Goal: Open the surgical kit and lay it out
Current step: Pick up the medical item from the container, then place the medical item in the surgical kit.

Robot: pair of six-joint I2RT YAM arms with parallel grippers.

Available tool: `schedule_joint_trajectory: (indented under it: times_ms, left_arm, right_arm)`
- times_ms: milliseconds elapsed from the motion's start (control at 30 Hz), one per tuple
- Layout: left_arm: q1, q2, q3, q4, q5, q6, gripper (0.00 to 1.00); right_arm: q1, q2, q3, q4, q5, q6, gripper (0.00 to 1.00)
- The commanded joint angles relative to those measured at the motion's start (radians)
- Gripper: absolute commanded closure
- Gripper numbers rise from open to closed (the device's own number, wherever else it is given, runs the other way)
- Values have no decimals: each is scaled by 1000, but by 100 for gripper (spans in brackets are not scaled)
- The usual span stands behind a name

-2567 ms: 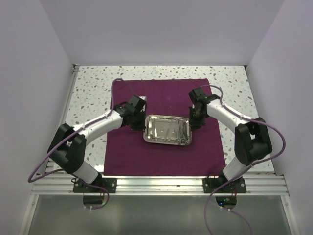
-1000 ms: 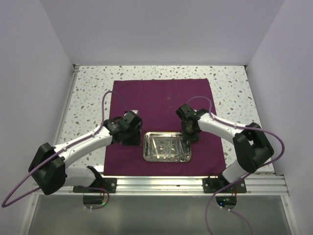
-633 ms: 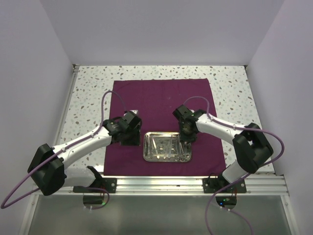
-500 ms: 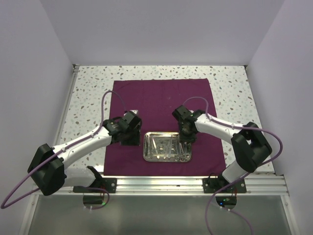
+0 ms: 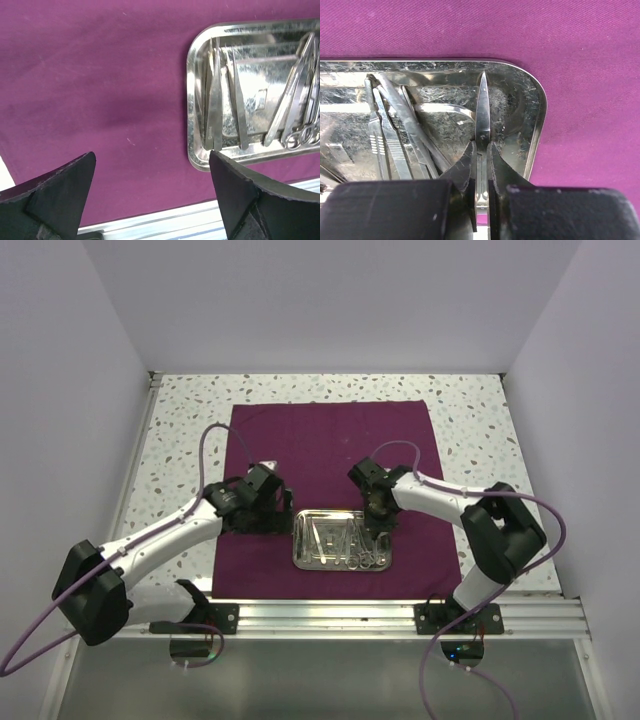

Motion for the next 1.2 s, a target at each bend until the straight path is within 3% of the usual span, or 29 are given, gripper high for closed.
schedule_joint_trajectory:
  times_ms: [0,300,433,600,1000,1167]
  left_arm:
    - [29,-40,7,5,6,16,0]
    - [29,-6,74,-1,-3,42,9]
    - [28,11,111,-1,-5,50,12]
    - [28,55,184,-26,0,64,13]
    - [28,182,382,-127,17,84,19]
    - [25,192,389,-135,31,78,22]
  right_arm:
    - [7,53,-11,32,30,12,100]
    - [7,-79,219,-178,133,-23,100]
    - [4,-42,369,-239,199,-84,100]
    - [-49,119,561,-247,250,-156,100]
    - [-190,694,1177,-232,259,-225,100]
    - [-204,798,1296,-215,277,-219,100]
